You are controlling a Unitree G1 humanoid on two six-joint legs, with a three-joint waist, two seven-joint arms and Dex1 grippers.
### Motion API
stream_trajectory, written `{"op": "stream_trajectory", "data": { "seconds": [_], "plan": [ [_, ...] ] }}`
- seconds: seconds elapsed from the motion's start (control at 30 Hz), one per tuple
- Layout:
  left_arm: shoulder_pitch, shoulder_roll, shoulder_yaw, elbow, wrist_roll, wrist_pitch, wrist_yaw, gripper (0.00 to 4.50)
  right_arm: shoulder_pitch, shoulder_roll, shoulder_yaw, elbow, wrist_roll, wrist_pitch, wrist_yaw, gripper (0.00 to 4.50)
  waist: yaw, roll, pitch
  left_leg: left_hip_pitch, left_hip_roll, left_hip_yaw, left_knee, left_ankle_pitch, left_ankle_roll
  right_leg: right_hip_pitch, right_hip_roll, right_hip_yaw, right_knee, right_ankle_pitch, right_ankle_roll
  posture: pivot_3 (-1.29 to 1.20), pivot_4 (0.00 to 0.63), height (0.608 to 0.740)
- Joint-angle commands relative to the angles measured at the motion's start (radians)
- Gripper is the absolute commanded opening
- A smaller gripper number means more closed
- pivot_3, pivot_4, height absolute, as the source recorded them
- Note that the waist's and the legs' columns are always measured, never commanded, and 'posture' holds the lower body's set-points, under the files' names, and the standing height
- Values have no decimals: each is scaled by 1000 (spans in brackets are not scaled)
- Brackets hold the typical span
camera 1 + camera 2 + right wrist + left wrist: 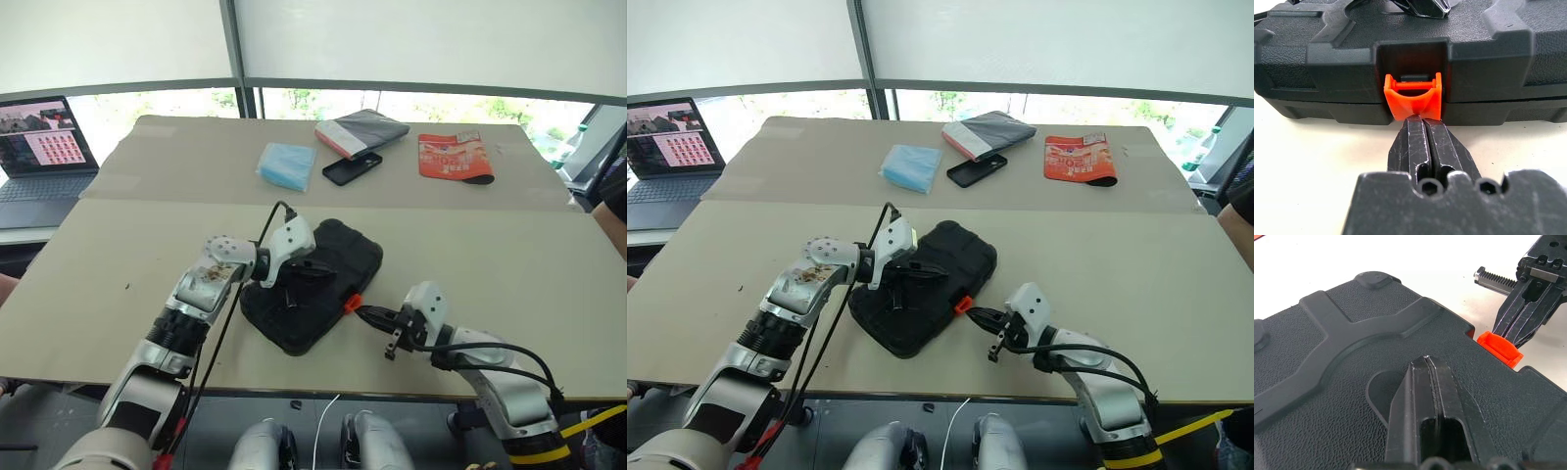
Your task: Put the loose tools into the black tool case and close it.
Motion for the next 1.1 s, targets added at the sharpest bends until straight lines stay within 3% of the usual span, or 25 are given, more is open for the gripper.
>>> {"op": "stream_trajectory", "data": {
  "seconds": [0.03,0.33,0.53,0.6,0.67,0.7,0.77,0.9,1.0,1.07,1.1],
  "plan": [
    [61,15,-81,58,51,81,-5,0,-59,11,-53,-99,83,-4,1,57,0,0,0,0,0,0,0,0,0,0,0,0,0,0,0,0,150,740],
    [77,10,-57,49,41,56,16,0,-82,-4,-48,-83,110,30,24,57,9,-1,-2,1,0,-2,-5,0,0,2,1,-1,-4,-2,-3,0,150,740],
    [113,19,152,-45,-137,-12,-11,0,-11,-95,-143,-127,163,40,66,57,9,-1,-2,0,0,-1,-5,0,0,1,0,-1,-6,-2,-3,0,150,740],
    [137,62,218,-83,-176,-26,-30,415,21,-137,-204,-135,198,51,92,0,9,0,-1,-1,0,-1,-5,0,0,0,0,-1,-5,-2,-3,0,150,740],
    [177,137,291,-94,-186,-76,-51,894,51,-180,-272,-120,191,12,110,631,8,-1,0,-2,0,-1,-5,0,0,-1,1,-1,-5,-2,-3,0,150,740],
    [198,174,317,-89,-178,-99,-51,1012,68,-206,-295,-108,179,-8,124,668,7,-1,2,-2,0,-2,-5,1,0,-2,1,-2,-6,-2,-3,0,150,740],
    [243,238,362,-68,-167,-151,-46,1732,101,-247,-333,-70,140,-91,163,1406,7,0,3,-6,0,-1,-6,1,-1,-6,2,-1,-6,-2,-3,0,150,740],
    [365,339,463,35,-118,-371,-27,3210,117,-281,-400,119,59,-452,273,2821,15,0,4,-13,-1,0,-5,8,0,-14,2,-1,-6,-2,-3,0,150,740],
    [432,392,518,105,-120,-389,-14,4276,120,-334,-417,227,88,-416,330,3779,22,-1,7,-16,-1,0,-5,8,0,-15,2,-2,-8,-1,-2,0,150,740],
    [459,391,540,107,-121,-410,24,4500,94,-336,-427,305,83,-466,330,4473,27,-1,8,-17,-1,0,-5,8,0,-16,0,-2,-9,-1,-2,0,150,740],
    [467,386,545,106,-115,-428,43,4500,84,-339,-423,342,63,-515,336,4491,28,-1,8,-17,-1,0,-5,7,0,-15,0,-3,-10,-1,-2,0,150,740]
  ]
}}
